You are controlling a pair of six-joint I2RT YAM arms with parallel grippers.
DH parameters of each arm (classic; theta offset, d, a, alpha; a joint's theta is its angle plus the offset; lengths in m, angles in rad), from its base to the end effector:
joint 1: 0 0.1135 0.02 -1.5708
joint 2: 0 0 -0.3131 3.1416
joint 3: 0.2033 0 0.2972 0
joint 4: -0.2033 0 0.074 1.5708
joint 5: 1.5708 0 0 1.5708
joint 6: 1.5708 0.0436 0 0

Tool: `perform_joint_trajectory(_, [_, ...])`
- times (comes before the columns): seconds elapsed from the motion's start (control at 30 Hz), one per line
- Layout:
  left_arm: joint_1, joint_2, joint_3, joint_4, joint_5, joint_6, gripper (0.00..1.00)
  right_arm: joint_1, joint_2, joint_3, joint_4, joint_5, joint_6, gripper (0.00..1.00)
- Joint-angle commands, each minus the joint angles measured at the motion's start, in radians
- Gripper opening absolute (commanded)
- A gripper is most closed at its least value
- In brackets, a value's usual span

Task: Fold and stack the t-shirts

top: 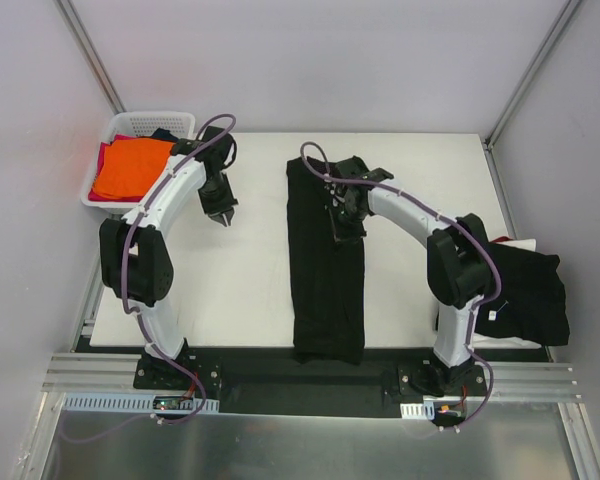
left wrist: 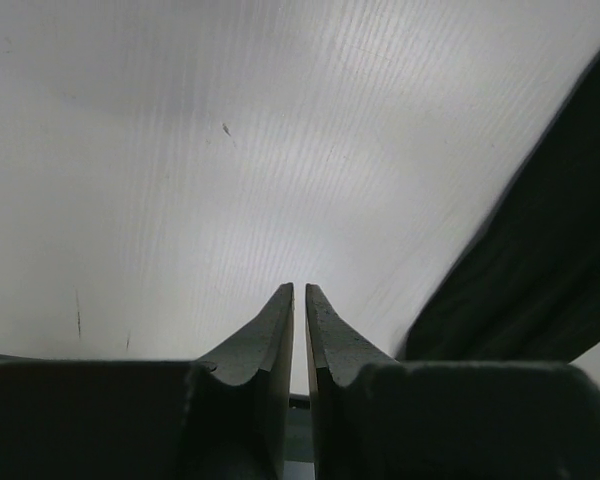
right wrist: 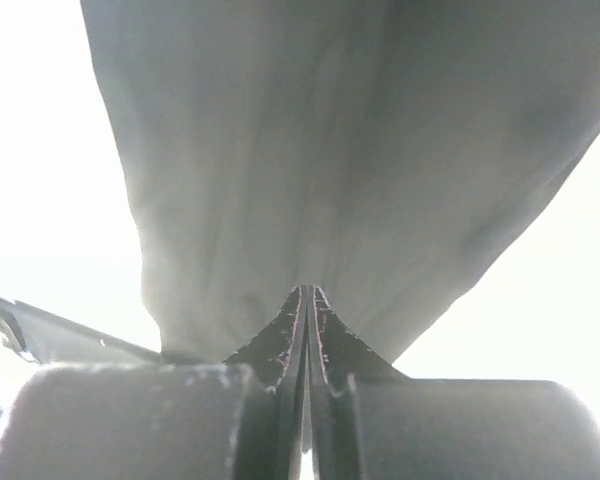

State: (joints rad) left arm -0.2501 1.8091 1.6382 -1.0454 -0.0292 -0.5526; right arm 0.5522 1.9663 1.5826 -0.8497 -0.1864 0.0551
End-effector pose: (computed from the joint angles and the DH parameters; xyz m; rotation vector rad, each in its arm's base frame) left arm 0.4186 -0.1056 0.3171 -0.4291 2.7666 -0.1583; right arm 0.3973 0.2543 0.2388 -0.7446 2.7498 0.3991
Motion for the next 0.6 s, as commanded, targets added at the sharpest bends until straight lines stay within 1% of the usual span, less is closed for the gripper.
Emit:
perform_joint_trajectory(0.0, [-0.009,0.03,0.067,-0.025,0.023,0.014,0.09,0.06,-0.067,-0.091,0.008,0.042,0.077,0.01])
perform_joint_trajectory(0.13, [-0.011,0.041,0.075,-0.025,0.026,0.014,0.09,0.094,-0.05,-0.11,-0.018,0.094,0.12,0.01])
perform_joint_trajectory(0.33, [-0.011,0.038,0.063,-0.025,0.015,0.022,0.09,0.117,-0.021,-0.136,0.006,0.067,0.141,0.01])
perform_joint_trajectory(0.57, [-0.011,0.045,0.06,-0.025,0.006,0.026,0.09,0.117,0.022,-0.15,0.038,0.036,0.153,0.01])
